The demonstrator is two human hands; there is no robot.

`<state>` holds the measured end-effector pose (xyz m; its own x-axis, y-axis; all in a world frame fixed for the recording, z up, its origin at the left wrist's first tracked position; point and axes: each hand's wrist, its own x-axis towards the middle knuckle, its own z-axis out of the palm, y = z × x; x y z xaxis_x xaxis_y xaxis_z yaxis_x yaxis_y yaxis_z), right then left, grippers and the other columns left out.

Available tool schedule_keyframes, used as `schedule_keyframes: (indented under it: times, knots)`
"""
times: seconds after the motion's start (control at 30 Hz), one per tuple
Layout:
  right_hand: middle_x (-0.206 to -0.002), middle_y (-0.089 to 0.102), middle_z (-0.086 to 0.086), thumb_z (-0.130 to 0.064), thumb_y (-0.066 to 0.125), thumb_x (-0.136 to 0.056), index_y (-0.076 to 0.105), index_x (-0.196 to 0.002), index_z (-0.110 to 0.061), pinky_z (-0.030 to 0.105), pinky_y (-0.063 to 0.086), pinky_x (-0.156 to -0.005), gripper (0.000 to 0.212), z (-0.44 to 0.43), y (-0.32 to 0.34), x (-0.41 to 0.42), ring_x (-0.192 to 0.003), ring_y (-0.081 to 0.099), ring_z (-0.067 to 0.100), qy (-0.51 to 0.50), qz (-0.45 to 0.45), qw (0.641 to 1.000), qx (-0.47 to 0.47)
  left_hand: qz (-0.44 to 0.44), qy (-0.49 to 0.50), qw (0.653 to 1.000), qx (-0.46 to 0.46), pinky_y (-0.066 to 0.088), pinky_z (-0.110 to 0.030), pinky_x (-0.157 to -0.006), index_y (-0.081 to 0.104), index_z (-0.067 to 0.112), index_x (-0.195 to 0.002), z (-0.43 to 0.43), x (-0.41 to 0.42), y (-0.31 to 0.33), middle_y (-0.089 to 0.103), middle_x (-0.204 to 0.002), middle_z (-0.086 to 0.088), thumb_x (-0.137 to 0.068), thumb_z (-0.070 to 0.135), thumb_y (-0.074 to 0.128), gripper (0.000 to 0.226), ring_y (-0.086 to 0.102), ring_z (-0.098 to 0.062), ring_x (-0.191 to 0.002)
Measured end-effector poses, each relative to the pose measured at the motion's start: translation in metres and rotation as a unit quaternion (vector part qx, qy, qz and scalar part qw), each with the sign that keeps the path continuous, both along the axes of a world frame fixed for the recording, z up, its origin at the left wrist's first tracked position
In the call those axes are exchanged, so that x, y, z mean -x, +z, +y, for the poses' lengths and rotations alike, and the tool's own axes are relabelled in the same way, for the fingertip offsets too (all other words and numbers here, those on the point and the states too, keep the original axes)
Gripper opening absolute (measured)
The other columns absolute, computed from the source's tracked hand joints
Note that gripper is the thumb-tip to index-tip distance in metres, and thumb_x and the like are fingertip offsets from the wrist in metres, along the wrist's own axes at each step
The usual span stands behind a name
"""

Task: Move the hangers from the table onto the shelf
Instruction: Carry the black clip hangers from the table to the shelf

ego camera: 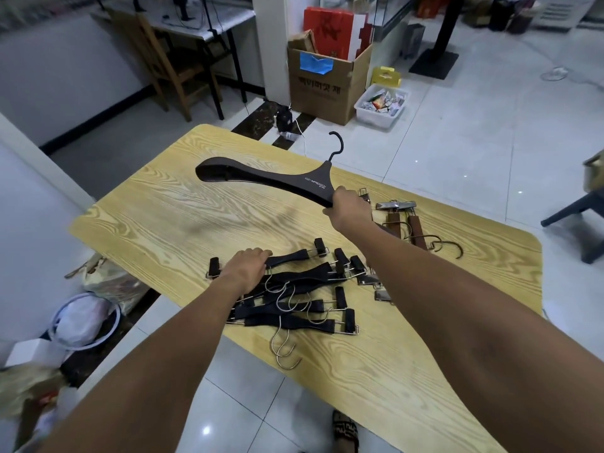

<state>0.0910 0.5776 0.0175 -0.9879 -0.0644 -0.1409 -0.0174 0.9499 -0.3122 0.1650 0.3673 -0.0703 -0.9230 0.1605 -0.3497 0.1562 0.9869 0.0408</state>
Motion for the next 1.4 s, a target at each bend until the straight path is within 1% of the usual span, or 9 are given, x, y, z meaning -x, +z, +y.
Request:
schedule_keyframes:
  times: [0.2, 0.4, 0.5, 0.67, 0.8, 0.93, 1.2, 1.33, 1.4]
  knots:
    - [-0.114, 0.060, 0.016, -0.024, 0.059, -0.094, 0.049, -0.118, -0.001, 0.037, 0.043, -0.073, 0.035, -0.001, -0.018, 0.036, -0.104, 0.060, 0.035, 0.018, -0.009, 1.000, -0.012, -0.028, -0.002, 1.000, 0.007, 0.032, -0.034, -0.107, 0.025, 0.015, -0.147, 0.004, 0.033, -0.019, 0.040, -0.144, -0.009, -0.102, 0.024, 0.034, 0.047, 0.039, -0.027, -0.129]
    - [-0.114, 0.060, 0.016, -0.025, 0.058, -0.094, 0.048, -0.119, -0.001, 0.037, 0.045, -0.076, 0.036, -0.008, -0.036, 0.064, -0.104, 0.060, 0.035, 0.033, -0.026, 0.999, -0.011, -0.104, 0.014, 0.993, 0.060, 0.034, -0.045, -0.104, 0.024, 0.018, -0.146, 0.016, 0.051, -0.049, 0.033, -0.144, -0.010, -0.100, 0.033, 0.040, 0.051, 0.038, -0.033, -0.128]
    - [-0.113, 0.061, 0.016, -0.025, 0.058, -0.094, 0.048, -0.119, -0.001, 0.036, 0.042, -0.073, 0.036, -0.006, -0.046, 0.073, -0.104, 0.060, 0.035, 0.036, -0.034, 0.999, -0.014, -0.101, 0.030, 0.992, 0.065, 0.037, -0.046, -0.100, 0.031, 0.017, -0.141, 0.016, 0.055, -0.058, 0.033, -0.140, -0.011, -0.098, 0.035, 0.045, 0.049, 0.040, -0.034, -0.124]
    - [-0.113, 0.060, 0.017, -0.024, 0.058, -0.094, 0.048, -0.118, -0.001, 0.035, 0.041, -0.073, 0.035, -0.007, -0.053, 0.082, -0.105, 0.060, 0.035, 0.047, -0.039, 0.998, -0.012, -0.109, 0.051, 0.992, 0.029, 0.042, -0.044, -0.093, 0.037, 0.013, -0.132, 0.017, 0.066, -0.059, 0.042, -0.129, -0.012, -0.095, 0.028, 0.051, 0.041, 0.047, -0.033, -0.117]
    - [-0.114, 0.060, 0.016, -0.024, 0.058, -0.095, 0.047, -0.118, -0.001, 0.035, 0.041, -0.072, 0.034, -0.008, -0.056, 0.084, -0.105, 0.060, 0.035, 0.049, -0.046, 0.998, -0.006, -0.108, 0.046, 0.993, 0.033, 0.043, -0.043, -0.091, 0.040, 0.010, -0.128, 0.016, 0.067, -0.061, 0.044, -0.126, -0.012, -0.096, 0.028, 0.051, 0.038, 0.048, -0.032, -0.115]
    - [-0.114, 0.060, 0.016, -0.024, 0.058, -0.094, 0.046, -0.118, -0.001, 0.035, 0.039, -0.071, 0.035, -0.008, -0.057, 0.083, -0.106, 0.059, 0.035, 0.047, -0.042, 0.998, -0.006, -0.114, 0.029, 0.992, 0.040, 0.043, -0.042, -0.091, 0.039, 0.011, -0.131, 0.013, 0.066, -0.062, 0.043, -0.126, -0.012, -0.098, 0.031, 0.045, 0.039, 0.046, -0.031, -0.116]
    - [-0.114, 0.061, 0.016, -0.025, 0.058, -0.094, 0.048, -0.117, -0.001, 0.035, 0.039, -0.071, 0.035, -0.011, -0.054, 0.079, -0.105, 0.060, 0.036, 0.042, -0.039, 0.998, -0.006, -0.080, 0.044, 0.996, -0.005, 0.045, -0.039, -0.077, 0.040, 0.009, -0.130, 0.003, 0.064, -0.048, 0.046, -0.122, -0.013, -0.102, 0.030, 0.036, 0.036, 0.054, -0.032, -0.104]
    - [-0.113, 0.061, 0.016, -0.025, 0.058, -0.095, 0.049, -0.118, -0.001, 0.034, 0.039, -0.072, 0.035, -0.018, -0.043, 0.075, -0.105, 0.060, 0.036, 0.042, -0.033, 0.999, -0.007, -0.034, 0.052, 0.998, -0.012, 0.046, -0.039, -0.071, 0.042, 0.009, -0.128, -0.003, 0.059, -0.028, 0.048, -0.117, -0.010, -0.101, 0.031, 0.037, 0.035, 0.058, -0.030, -0.094]
    - [-0.113, 0.062, 0.016, -0.025, 0.058, -0.095, 0.049, -0.118, -0.001, 0.034, 0.039, -0.071, 0.034, -0.024, -0.033, 0.072, -0.104, 0.060, 0.036, 0.049, -0.026, 0.998, -0.007, -0.018, 0.053, 0.998, -0.003, 0.045, -0.039, -0.071, 0.044, 0.010, -0.126, -0.009, 0.054, -0.016, 0.048, -0.116, -0.009, -0.101, 0.032, 0.039, 0.034, 0.058, -0.029, -0.095]
